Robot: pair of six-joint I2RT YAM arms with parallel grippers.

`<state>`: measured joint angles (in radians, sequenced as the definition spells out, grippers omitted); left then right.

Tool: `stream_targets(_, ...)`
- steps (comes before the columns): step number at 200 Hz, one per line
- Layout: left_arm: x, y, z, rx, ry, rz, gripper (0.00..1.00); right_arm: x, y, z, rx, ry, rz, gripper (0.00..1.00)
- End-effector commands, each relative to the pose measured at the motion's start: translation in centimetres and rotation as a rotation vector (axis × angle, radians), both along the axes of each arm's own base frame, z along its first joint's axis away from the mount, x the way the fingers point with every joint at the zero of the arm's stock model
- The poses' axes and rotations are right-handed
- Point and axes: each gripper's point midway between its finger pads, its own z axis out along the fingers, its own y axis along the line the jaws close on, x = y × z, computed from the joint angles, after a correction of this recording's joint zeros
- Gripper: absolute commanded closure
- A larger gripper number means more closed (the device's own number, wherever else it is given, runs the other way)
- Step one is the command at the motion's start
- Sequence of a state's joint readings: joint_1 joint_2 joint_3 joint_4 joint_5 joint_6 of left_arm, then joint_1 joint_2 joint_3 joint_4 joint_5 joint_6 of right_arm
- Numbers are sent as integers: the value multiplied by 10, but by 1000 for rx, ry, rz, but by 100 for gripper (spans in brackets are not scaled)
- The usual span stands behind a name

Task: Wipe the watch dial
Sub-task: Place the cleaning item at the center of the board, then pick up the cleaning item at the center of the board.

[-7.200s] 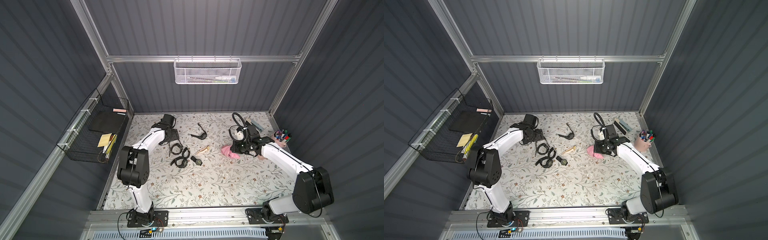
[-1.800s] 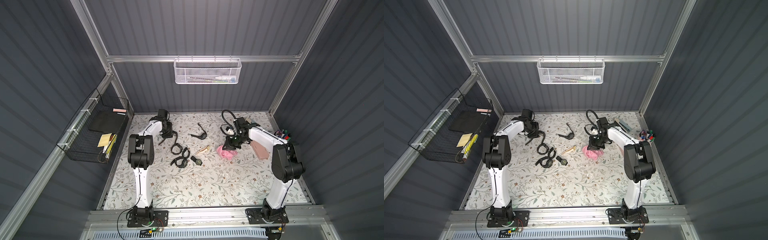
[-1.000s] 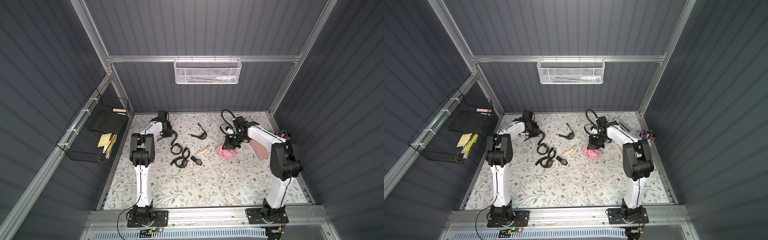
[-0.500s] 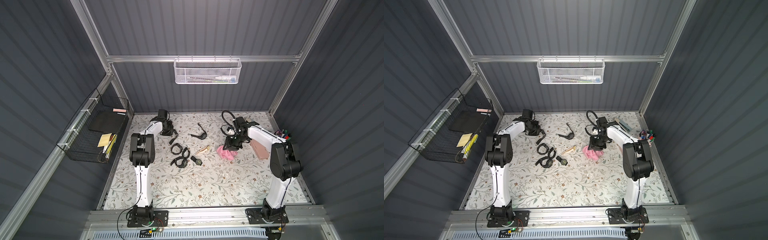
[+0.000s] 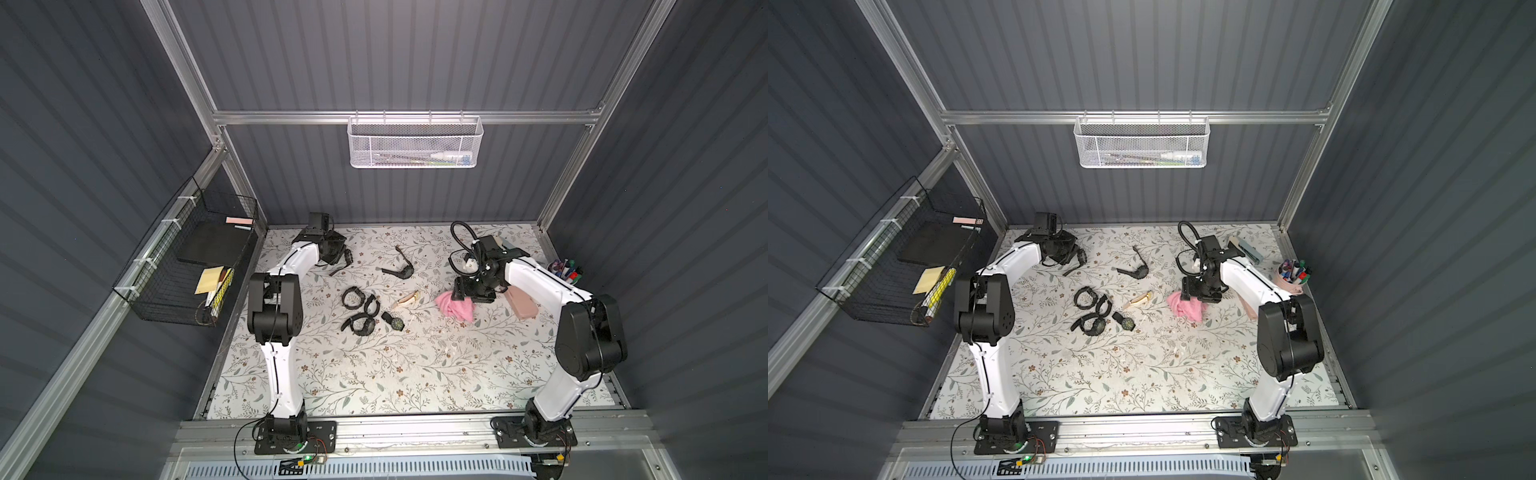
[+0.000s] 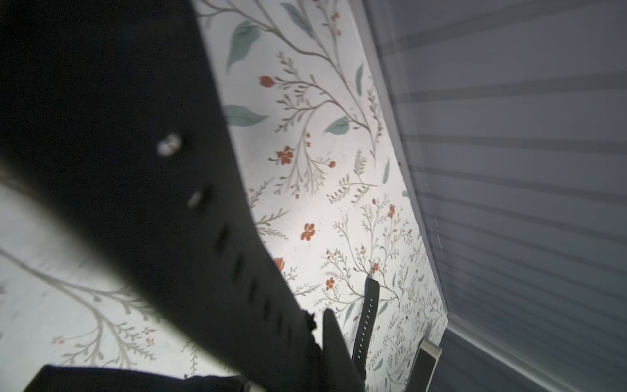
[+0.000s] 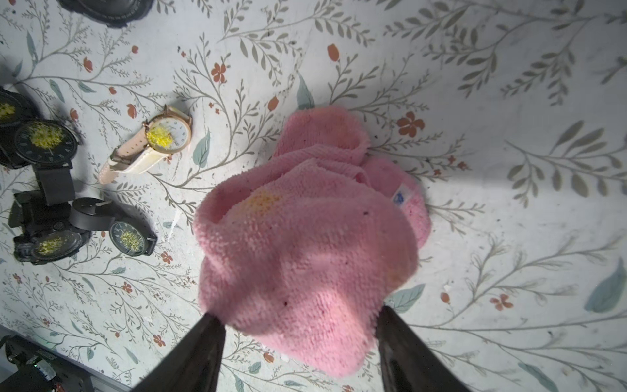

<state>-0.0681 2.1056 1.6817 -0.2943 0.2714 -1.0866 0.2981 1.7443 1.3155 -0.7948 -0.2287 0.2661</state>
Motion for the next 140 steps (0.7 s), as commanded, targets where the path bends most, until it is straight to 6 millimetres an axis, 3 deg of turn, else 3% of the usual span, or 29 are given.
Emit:
stream_targets(1,-3,-27,35,-9,-155,-183,100,0,3,1,-26,-31,-8,27)
stream_targets(43,-12,-59,68,-73,-301,-333,100,6,-20,13,-146,-93,-47,18)
stream_targets(60,-19,-72,74,-94,-330,-392,100,8,-25,17,-174,-114,-44,5)
stream_targets(81,-26,-90,82,-109,-367,-468,100,10,-37,23,-243,-128,-44,3)
stream_targets(97,-32,-100,86,-107,-383,-507,100,10,-29,27,-192,-134,-26,4)
stream_targets(108,-36,-106,90,-109,-400,-529,100,8,-12,28,-109,-134,9,4)
stream_targets(140,-44,-129,103,-130,-465,-603,100,3,14,16,-3,-91,45,11)
